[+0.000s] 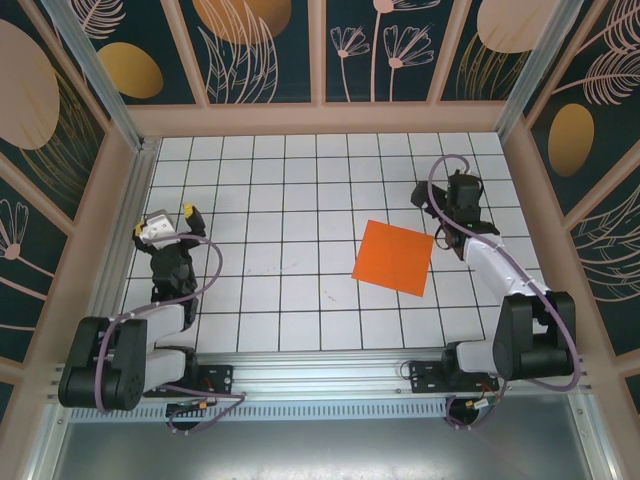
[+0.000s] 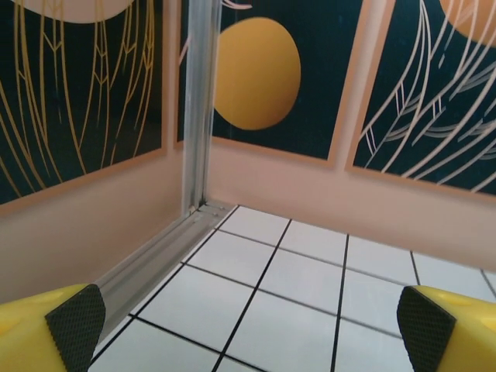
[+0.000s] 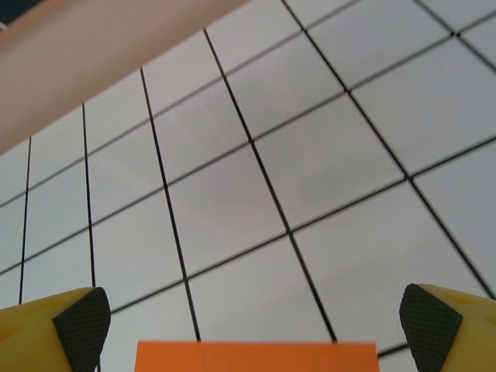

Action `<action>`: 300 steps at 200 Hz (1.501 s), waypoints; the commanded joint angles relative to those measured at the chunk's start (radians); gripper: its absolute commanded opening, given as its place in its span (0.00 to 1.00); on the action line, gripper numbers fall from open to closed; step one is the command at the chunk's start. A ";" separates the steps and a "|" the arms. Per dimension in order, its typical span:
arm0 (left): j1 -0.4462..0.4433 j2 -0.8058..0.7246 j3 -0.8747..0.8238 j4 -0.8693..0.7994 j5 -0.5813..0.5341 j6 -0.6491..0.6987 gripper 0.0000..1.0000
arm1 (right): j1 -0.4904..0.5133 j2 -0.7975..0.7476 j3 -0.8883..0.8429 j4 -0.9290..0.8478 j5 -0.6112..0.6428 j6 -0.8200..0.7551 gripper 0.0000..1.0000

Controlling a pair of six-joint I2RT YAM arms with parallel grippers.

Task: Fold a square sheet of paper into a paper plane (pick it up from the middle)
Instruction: Rotate the square sheet of paper at the center of the table.

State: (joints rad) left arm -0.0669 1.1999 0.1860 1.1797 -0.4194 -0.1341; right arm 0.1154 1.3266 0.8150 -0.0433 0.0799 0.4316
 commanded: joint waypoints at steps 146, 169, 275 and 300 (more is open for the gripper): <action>0.006 -0.151 0.365 -0.985 0.460 -0.550 0.99 | 0.399 0.467 0.257 -0.255 0.018 0.253 0.99; 0.006 -0.142 0.370 -0.999 0.486 -0.535 0.99 | 0.426 0.541 0.317 -0.274 -0.007 0.214 0.98; 0.006 -0.035 0.374 -1.000 0.690 -0.577 0.98 | 0.520 0.523 0.525 -0.472 0.088 0.092 0.99; 0.006 -0.027 0.362 -1.000 0.701 -0.585 0.99 | 0.496 0.520 0.481 -0.569 0.162 -0.007 0.99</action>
State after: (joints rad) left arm -0.0669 1.1667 0.5346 0.1909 0.2314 -0.6956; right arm 0.6369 1.8885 1.3075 -0.4610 0.1158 0.5022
